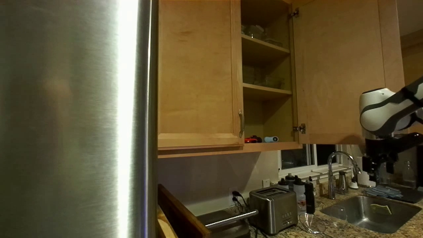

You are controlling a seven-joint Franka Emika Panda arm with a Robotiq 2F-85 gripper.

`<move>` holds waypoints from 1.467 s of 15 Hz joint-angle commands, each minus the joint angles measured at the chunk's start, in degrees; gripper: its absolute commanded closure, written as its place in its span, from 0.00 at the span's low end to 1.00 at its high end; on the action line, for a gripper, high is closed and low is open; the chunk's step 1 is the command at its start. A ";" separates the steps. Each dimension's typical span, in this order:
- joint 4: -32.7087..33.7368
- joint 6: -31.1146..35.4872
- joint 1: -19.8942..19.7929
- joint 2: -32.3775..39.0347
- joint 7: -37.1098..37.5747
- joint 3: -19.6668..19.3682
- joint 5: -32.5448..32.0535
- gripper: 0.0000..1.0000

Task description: Take the object and put it in the cabinet, then close the door

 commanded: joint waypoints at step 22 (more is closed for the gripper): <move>-4.07 1.67 -6.56 -9.34 -11.42 -5.55 -0.75 0.00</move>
